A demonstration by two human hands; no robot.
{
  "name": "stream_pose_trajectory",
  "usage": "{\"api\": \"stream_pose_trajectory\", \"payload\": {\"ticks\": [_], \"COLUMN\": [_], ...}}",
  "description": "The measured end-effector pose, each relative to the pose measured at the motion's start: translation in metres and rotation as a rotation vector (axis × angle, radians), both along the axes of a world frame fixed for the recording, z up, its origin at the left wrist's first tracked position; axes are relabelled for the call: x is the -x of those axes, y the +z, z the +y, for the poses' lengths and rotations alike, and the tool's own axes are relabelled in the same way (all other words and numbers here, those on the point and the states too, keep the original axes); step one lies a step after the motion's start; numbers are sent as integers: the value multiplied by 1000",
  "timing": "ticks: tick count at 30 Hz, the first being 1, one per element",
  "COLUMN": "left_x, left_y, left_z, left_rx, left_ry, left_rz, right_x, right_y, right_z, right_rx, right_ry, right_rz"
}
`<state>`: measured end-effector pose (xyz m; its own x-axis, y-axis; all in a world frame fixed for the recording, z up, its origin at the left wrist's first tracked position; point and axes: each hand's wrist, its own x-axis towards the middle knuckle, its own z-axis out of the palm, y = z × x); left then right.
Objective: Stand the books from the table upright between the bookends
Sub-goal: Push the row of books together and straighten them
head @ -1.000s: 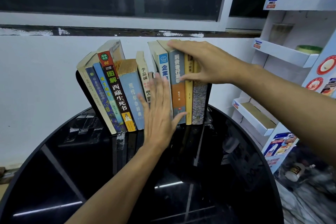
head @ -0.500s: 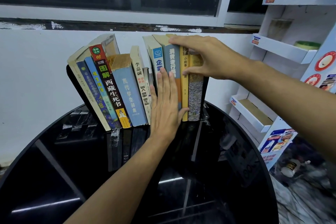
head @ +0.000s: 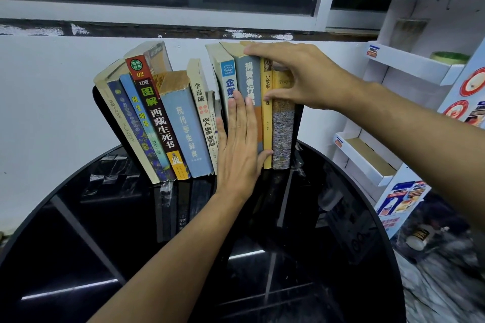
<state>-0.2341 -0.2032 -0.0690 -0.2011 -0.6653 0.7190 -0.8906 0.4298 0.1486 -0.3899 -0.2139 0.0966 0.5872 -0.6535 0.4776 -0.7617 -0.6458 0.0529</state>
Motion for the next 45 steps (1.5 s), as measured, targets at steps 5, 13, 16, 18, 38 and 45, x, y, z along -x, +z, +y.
{"api": "stream_pose_trajectory", "payload": {"ticks": [5,13,16,18,38,45], "left_x": [1,1,1,1,19,20], "left_y": [-1,-1,-1,-2,-4,-4], "left_z": [-1,-2,-1,1,6,4], "left_rx": [-2,-1,9,13,-10,-7], "left_ry": [12,16,16,-6,13,44], "left_rz": [-10,-9,-4,16,-66,-84], "right_x": [2,2,1,3,36,37], "right_y": [-1,-3,-2,0,-22,-23], "right_z": [-2,-2,-2,-1,-1,-2], "right_rx": [5,8,2,-25,46,43], "right_ry": [1,4,3,2,-114,-98], "right_rz": [-5,-17,-3,25,150,114]}}
